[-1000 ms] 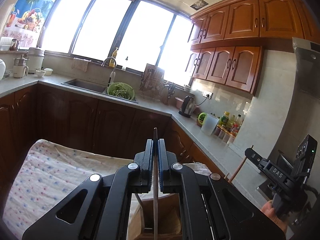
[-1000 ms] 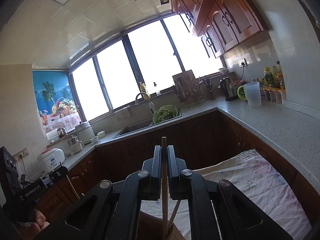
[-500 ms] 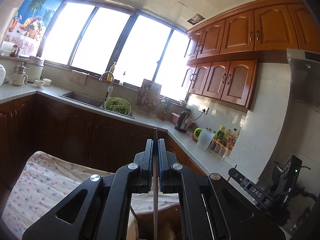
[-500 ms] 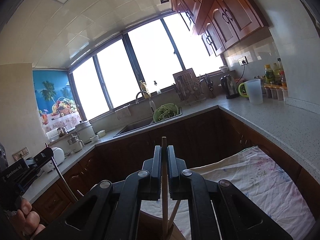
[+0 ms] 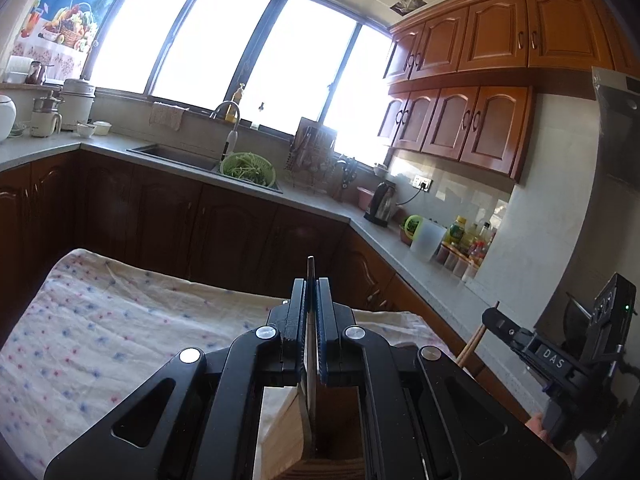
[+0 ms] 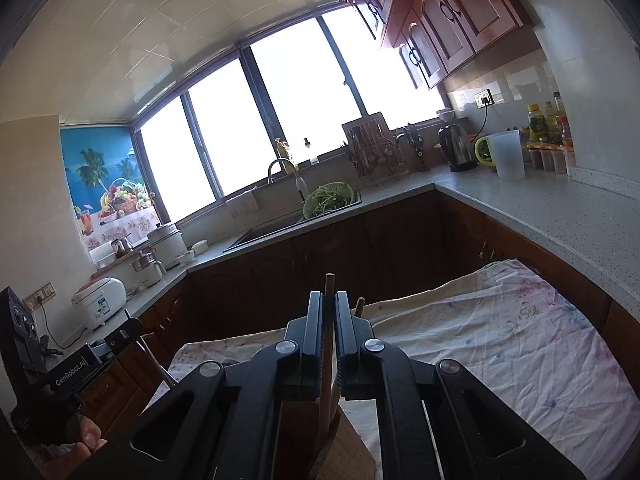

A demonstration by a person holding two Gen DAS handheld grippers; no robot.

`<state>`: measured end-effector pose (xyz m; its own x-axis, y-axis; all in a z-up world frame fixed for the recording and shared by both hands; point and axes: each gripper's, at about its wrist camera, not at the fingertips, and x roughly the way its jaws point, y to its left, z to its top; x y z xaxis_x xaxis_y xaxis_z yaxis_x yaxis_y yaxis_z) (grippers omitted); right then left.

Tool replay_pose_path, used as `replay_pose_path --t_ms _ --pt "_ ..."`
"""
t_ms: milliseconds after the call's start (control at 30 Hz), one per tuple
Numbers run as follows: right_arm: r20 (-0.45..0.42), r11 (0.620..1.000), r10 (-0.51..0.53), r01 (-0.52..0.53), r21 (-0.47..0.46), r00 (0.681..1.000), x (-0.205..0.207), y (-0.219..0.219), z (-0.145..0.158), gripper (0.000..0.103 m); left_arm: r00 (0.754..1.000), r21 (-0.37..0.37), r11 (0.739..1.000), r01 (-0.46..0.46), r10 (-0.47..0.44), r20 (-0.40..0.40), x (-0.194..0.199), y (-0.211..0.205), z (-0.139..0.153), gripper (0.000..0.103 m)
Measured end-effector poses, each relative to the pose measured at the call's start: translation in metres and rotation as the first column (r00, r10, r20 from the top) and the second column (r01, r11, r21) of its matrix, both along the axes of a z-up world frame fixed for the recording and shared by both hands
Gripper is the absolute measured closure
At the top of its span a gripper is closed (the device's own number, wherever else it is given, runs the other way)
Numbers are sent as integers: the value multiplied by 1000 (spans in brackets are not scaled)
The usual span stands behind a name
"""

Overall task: Organize utensils
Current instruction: 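Lower both chopsticks into the holder and open both grippers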

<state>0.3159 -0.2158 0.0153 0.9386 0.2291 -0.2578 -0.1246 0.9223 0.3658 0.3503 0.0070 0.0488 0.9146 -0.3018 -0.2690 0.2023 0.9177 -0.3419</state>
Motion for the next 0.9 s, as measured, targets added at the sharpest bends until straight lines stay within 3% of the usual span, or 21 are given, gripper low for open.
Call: replay_pose_path --t_ms 367,467,533,600,667,733,800,833,900 --pt "-39 1000 12 -13 -11 999 -3 -4 3 97 998 52 998 45 -43 -48 -2 -10 0 99" --pt "-53 1000 14 -14 -12 998 -1 -4 4 92 997 60 997 47 -43 -61 -2 -12 3 98" --pt "-56 1000 20 -20 -1 998 -2 -5 6 87 996 52 997 57 -53 -67 -3 -13 6 87" --pt "-45 999 28 -27 18 999 -7 -7 9 60 996 44 997 61 -58 -61 -8 -12 10 71" --pt "-20 999 29 -29 38 999 -17 -10 14 45 997 38 997 62 -61 -47 -18 -11 14 61" --pt "-5 999 14 -14 42 1000 -26 -14 19 42 998 37 998 60 -59 -35 -29 -10 19 56" --pt "1 999 7 -7 53 1000 -34 -18 23 35 998 31 998 56 -55 -32 -40 -7 22 40" --pt "0 998 6 -6 61 1000 -39 -21 24 33 998 26 998 53 -52 -24 -47 -5 23 38" --pt "-3 997 10 -10 76 1000 -48 -26 24 19 999 34 999 30 -30 -26 -61 -1 24 21"
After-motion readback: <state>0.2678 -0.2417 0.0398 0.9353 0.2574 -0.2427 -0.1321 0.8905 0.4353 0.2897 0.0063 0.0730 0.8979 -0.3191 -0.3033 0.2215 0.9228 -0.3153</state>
